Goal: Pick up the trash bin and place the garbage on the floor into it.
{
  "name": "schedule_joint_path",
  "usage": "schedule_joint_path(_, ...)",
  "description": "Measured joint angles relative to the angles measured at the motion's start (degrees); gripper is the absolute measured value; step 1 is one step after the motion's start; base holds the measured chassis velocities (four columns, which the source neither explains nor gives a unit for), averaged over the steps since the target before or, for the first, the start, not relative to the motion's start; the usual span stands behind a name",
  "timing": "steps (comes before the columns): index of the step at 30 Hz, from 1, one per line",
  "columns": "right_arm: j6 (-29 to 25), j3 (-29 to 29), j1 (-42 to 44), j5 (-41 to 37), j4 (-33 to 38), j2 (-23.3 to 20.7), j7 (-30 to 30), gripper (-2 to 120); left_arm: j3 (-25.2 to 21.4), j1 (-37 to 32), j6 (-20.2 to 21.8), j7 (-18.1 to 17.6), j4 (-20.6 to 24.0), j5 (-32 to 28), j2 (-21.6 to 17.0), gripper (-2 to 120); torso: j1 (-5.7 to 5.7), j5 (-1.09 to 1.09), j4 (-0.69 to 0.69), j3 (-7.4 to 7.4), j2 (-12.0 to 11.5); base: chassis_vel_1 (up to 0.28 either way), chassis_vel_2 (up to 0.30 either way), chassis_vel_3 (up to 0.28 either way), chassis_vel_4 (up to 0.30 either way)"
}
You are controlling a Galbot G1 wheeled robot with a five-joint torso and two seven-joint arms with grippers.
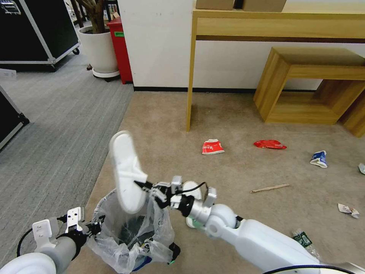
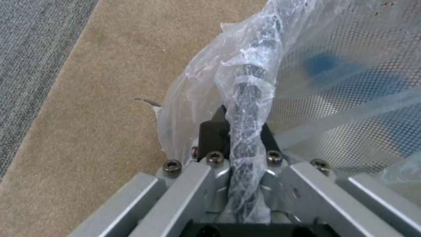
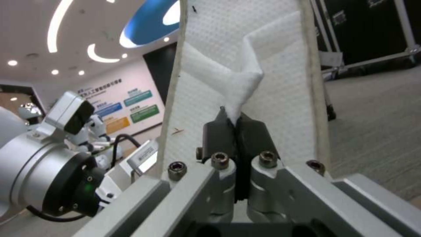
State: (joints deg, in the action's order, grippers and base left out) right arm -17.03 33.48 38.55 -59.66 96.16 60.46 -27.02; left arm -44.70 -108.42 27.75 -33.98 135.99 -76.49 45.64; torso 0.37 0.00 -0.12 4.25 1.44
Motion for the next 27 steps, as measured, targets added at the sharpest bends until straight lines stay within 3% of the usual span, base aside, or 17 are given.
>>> schedule_joint_path(13, -0.95, 4.96, -2.26, 0.53, -4.13, 3.07, 1.36, 0, 0.19, 0.55, -0.07, -0.23, -0.38, -0.73, -1.35, 0, 0.00, 0.00, 0.00, 0.00, 0.00, 0.000, 0.000, 0.000, 0.000)
schedule_joint_path(24, -1.09, 4.78, -3.46, 1.17, -5.29, 3.46, 1.83, 0, 0.07, 0.11, -0.13, -0.30, -0.22, -0.86, -2.25, 0, 0.00, 0.00, 0.00, 0.00, 0.00, 0.000, 0.000, 0.000, 0.000)
schedule_joint_path(27, -1.13, 4.56, -3.22, 1.79, -5.61, 3.21, 1.22, 5, 0.00, 0.11, -0.14, -0.37, -0.22, -0.91, -2.49, 0, 0.00, 0.00, -0.01, 0.00, 0.00, 0.000, 0.000, 0.000, 0.000)
